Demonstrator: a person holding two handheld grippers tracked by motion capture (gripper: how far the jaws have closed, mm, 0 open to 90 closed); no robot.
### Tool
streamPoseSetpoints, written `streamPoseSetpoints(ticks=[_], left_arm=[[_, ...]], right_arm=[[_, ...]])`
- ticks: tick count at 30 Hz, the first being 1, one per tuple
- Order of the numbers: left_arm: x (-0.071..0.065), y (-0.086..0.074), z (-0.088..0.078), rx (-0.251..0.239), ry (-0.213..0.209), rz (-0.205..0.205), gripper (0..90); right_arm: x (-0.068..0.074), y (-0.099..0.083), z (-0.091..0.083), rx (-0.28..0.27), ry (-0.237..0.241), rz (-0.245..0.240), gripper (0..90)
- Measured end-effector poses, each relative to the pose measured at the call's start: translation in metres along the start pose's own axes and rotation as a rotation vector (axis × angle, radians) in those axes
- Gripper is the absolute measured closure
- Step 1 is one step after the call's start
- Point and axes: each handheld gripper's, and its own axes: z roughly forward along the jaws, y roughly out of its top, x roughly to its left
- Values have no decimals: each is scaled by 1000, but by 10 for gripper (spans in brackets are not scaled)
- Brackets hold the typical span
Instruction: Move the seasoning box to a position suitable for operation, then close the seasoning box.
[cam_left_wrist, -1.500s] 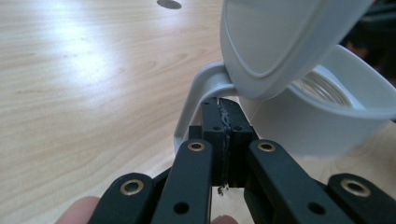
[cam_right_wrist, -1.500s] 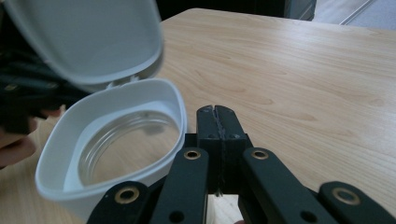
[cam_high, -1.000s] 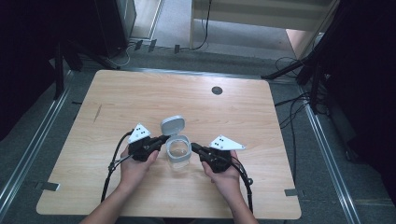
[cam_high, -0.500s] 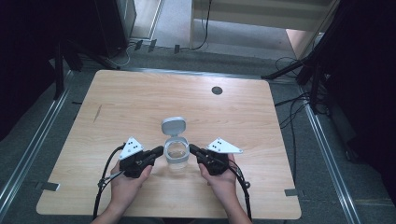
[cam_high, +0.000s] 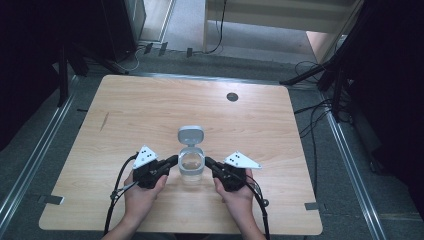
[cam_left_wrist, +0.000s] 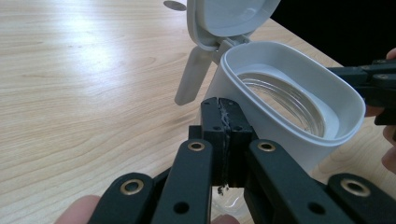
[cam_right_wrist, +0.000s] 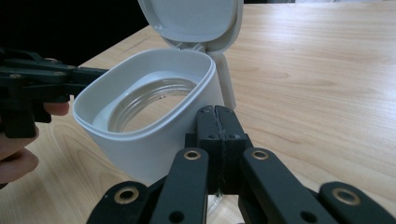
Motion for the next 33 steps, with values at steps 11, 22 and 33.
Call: streamPoseSetpoints(ticks=[11,22,33], left_arm=[[21,-13,-16,-124,27,74,494],[96,-51,-82,-54,224,7,157],[113,-58,-95,-61,213,-4,140]], right_arm=[[-6,2,-4,5,-29,-9,900],[-27,27,-4,-20,-72,7,900],[-37,55,7,-29,-81,18,900]])
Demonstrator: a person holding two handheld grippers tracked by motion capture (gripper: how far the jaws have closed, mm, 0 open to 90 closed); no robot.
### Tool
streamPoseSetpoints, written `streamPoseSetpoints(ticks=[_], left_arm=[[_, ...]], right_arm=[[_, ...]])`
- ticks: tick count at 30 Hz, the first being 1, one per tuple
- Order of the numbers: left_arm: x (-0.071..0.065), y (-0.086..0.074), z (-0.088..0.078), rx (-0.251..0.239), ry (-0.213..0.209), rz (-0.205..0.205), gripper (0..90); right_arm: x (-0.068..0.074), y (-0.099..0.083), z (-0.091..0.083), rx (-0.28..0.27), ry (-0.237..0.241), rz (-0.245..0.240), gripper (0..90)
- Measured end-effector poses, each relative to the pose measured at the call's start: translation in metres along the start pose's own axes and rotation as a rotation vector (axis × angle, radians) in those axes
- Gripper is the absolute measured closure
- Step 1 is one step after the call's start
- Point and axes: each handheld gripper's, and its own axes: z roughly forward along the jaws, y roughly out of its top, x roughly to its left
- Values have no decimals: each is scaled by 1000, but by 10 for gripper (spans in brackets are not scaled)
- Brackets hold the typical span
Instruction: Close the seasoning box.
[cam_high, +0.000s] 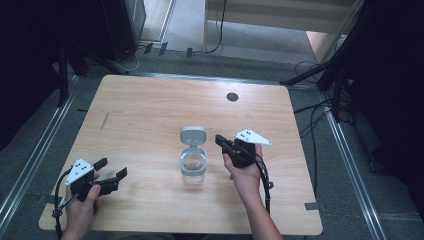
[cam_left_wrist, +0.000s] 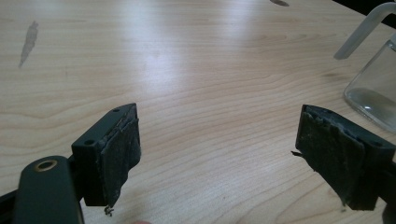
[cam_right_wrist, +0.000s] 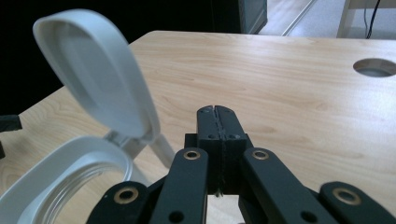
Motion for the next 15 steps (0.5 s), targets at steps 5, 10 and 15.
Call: streamPoseSetpoints(ticks=[5,10,15], left_arm=[[2,-1,1,2,7,-34,141],[5,-1,1,3,-5,-59,141],[3,0,3,14,-1,-42,144]], right_arm=[[-2,17,10,-4,2,-7,900],[0,25,18,-1,17,-3,900],[4,34,25,-1,37,-11,900]])
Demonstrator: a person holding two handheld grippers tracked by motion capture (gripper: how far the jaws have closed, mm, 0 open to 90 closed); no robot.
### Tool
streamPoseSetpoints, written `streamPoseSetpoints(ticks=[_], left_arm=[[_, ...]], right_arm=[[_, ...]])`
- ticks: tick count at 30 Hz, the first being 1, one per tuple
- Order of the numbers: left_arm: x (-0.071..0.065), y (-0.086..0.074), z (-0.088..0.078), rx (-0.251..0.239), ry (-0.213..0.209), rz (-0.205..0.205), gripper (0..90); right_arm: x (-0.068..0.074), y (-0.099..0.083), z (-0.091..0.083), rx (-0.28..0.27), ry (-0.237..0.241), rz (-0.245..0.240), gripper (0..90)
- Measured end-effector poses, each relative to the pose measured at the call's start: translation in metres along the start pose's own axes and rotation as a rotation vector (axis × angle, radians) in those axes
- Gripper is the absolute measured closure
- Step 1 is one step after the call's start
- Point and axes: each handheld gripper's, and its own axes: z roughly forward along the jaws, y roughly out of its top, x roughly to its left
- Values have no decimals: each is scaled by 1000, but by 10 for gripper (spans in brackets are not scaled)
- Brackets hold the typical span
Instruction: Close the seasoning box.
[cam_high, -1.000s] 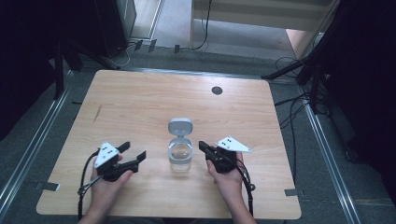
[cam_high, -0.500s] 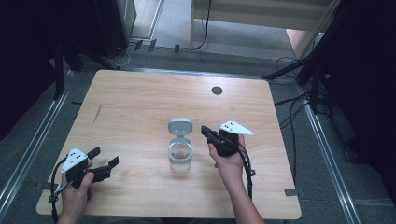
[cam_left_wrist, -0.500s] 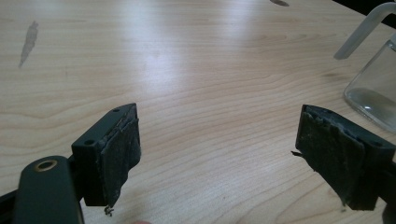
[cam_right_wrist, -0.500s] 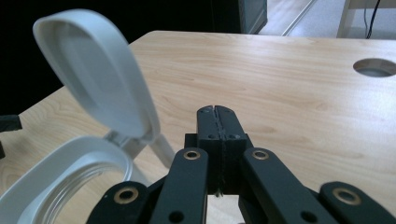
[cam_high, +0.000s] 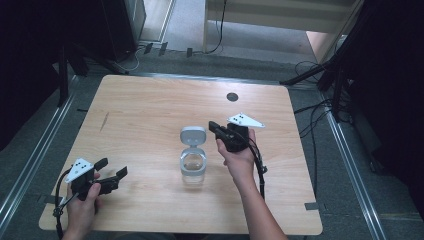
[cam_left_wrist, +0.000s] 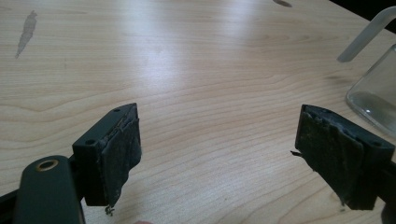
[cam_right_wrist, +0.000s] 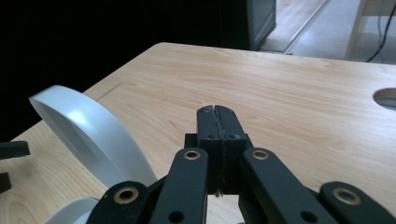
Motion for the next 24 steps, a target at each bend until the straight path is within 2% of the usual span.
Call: streamPoseSetpoints(ticks=[6,12,15,18,19,20,21,23,24], left_arm=[[1,0,-1,-5,-5,-7,145],[0,0,0,0,1,-1,146],[0,0,0,3,3,-3,148],[0,0,0,2,3,-2,148],[0,0,0,3,3,-2,148],[0,0,0,3,3,-2,149],[0,0,0,1,2,-5,149],[0,0,0,-1,1,-8,149],[0,0,0,-2,2,-9,148]], right_arm=[[11,3,-3,0,50,-32,900],[25,-5,-18,1,97,-42,900],[29,-9,-26,-2,96,-62,900],[26,-10,-34,-13,74,-71,892],[22,-11,-39,-24,58,-66,834],[22,-11,-39,-24,58,-66,834],[19,-12,-42,-38,40,-66,740],[15,-13,-49,-67,-6,-63,485],[12,-13,-52,-73,-38,-53,321]])
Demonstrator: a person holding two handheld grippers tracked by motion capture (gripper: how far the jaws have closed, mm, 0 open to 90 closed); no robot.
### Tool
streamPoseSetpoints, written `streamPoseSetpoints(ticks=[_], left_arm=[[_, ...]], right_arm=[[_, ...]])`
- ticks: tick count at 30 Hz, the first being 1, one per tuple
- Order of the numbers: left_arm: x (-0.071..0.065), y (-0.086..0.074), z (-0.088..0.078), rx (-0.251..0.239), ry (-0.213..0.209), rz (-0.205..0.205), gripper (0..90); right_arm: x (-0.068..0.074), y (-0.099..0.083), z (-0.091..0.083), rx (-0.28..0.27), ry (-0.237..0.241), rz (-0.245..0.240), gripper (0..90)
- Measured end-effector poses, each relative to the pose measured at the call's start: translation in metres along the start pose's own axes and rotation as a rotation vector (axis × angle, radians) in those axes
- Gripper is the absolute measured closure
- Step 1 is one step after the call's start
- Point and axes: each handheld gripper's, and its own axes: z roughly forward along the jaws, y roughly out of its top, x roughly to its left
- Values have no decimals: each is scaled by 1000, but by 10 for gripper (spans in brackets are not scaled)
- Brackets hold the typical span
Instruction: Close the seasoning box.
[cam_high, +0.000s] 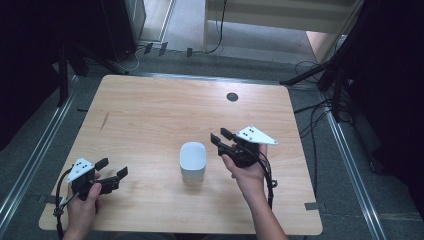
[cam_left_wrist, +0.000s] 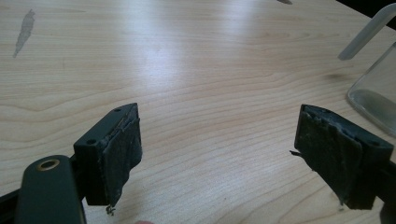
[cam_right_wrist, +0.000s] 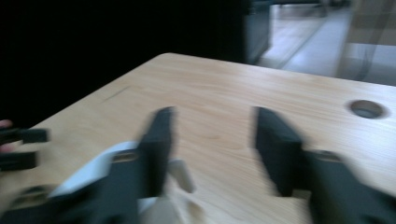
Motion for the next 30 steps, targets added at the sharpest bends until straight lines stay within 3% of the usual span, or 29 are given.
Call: streamPoseSetpoints(ticks=[2,3,19,30], left_arm=[[0,0,0,5,-1,5,149],[0,0,0,4,-2,5,149],[0,0,0,7,2,9,151],[0,0,1,10,4,11,151]], right_arm=[[-6,0,-5,1,-62,21,52],[-9,-1,-8,13,-76,34,0],[-70,-47,-67,48,-214,101,0],[-91,-84,-90,83,-286,119,0]])
